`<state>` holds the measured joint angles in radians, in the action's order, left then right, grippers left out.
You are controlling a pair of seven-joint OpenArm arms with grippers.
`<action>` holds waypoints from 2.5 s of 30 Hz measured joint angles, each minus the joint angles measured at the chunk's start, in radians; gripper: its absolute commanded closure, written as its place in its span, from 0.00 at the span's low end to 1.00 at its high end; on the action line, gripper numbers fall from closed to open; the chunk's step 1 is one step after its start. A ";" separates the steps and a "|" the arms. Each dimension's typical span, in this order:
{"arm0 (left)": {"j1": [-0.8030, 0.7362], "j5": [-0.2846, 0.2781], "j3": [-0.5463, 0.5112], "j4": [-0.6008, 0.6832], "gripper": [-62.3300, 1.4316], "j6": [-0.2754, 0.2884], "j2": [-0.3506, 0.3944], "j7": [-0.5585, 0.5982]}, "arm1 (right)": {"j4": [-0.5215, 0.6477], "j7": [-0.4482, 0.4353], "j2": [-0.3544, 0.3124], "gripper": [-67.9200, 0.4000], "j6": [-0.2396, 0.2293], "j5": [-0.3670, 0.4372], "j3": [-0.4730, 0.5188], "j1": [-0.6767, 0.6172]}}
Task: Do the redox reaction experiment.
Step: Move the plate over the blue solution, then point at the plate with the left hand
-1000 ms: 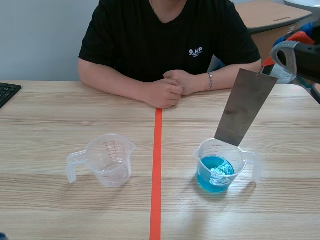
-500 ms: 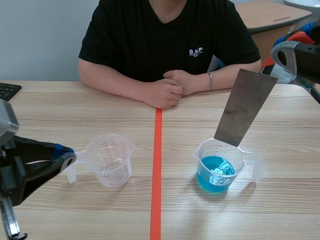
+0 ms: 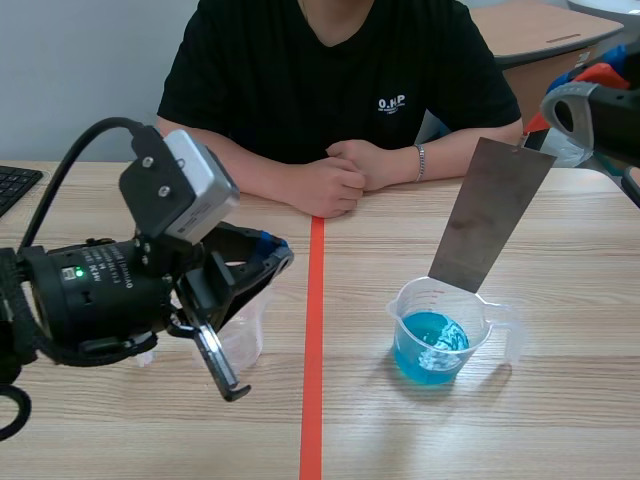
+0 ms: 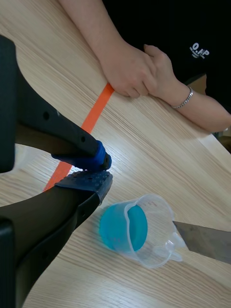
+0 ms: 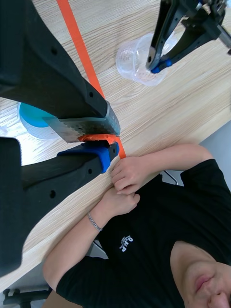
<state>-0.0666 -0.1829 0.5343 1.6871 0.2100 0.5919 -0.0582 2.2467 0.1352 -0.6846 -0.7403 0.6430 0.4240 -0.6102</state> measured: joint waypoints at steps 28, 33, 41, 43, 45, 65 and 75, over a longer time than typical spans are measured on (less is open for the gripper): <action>0.196 0.060 0.180 -0.328 0.90 -0.004 -0.346 -0.021 | 0.000 0.000 0.000 0.97 0.000 0.000 0.000 0.000; 0.215 0.060 0.180 -0.369 0.90 -0.004 -0.394 -0.021 | 0.000 0.000 0.000 0.97 0.000 0.000 0.000 0.000; 0.228 0.060 0.180 -0.375 0.90 -0.008 -0.408 -0.019 | 0.000 0.000 0.000 0.97 0.000 0.000 0.000 0.000; 0.228 0.060 0.180 -0.375 0.90 -0.016 -0.408 -0.019 | 0.000 0.000 0.000 0.97 0.000 0.000 0.000 0.000; 0.228 0.060 0.180 -0.375 0.90 -0.024 -0.407 -0.014 | 0.000 0.000 0.000 0.97 0.000 0.000 0.000 0.000; 0.228 0.060 0.179 -0.375 0.90 -0.024 -0.406 -0.013 | 0.000 0.000 0.000 0.97 0.000 0.000 0.000 0.000; 0.228 0.069 0.179 -0.375 0.90 -0.024 -0.406 -0.013 | 0.000 0.000 0.000 0.97 0.000 0.000 0.000 0.000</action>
<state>0.1612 -0.1143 0.7132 1.3125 0.1860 0.1856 -0.0708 2.2467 0.1352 -0.6846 -0.7403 0.6434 0.4240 -0.6102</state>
